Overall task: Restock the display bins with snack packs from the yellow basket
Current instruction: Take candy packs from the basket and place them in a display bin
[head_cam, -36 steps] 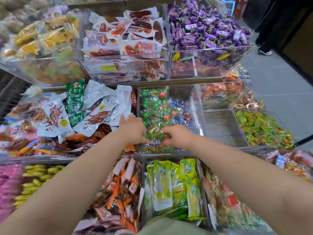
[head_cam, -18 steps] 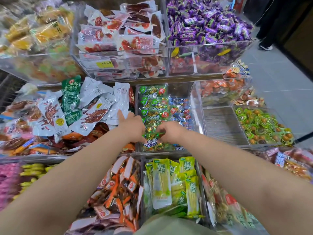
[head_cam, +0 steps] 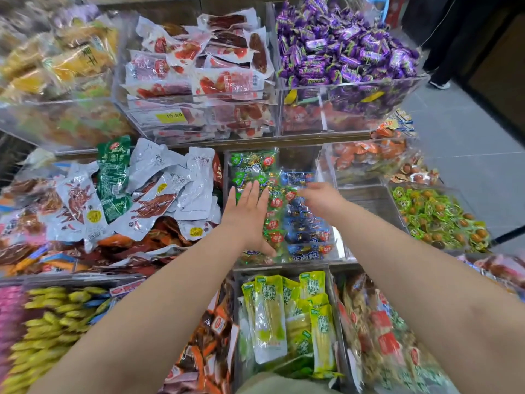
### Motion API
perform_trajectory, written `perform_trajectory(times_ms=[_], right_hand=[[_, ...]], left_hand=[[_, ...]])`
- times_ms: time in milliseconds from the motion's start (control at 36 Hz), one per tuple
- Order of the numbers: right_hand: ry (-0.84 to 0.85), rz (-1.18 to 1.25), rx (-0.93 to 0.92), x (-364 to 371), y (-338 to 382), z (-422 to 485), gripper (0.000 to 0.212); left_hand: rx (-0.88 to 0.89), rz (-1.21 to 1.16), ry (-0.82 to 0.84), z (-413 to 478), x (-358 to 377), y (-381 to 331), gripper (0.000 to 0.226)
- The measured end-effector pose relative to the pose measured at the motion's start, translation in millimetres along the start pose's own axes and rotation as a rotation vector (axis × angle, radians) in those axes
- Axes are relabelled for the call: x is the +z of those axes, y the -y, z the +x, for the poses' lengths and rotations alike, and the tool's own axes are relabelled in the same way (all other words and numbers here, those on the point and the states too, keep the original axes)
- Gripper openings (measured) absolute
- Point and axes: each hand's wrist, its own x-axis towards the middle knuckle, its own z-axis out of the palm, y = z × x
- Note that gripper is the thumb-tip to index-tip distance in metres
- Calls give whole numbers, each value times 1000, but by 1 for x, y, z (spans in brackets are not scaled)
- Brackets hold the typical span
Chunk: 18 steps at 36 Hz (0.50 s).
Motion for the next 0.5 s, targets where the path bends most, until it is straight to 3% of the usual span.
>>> perform_trajectory(times_ms=[111, 167, 222, 306, 417, 500], right_hand=[[-48, 2, -140, 21, 9, 4, 8], [-23, -107, -219, 33, 19, 5, 17], [6, -312, -291, 43, 30, 6, 13], [22, -453, -308, 50, 42, 12, 15], [44, -323, -223, 43, 42, 18, 11], [-143, -43, -143, 35, 31, 25, 28]], left_hand=[[-63, 90, 4, -3, 1, -5, 145], [-90, 104, -50, -7, 4, -6, 143], [-80, 124, -113, -9, 7, -3, 140], [-23, 149, -94, -4, 9, 5, 143], [46, 49, 5, 11, 9, 15, 146], [63, 35, -20, 14, 12, 18, 149]])
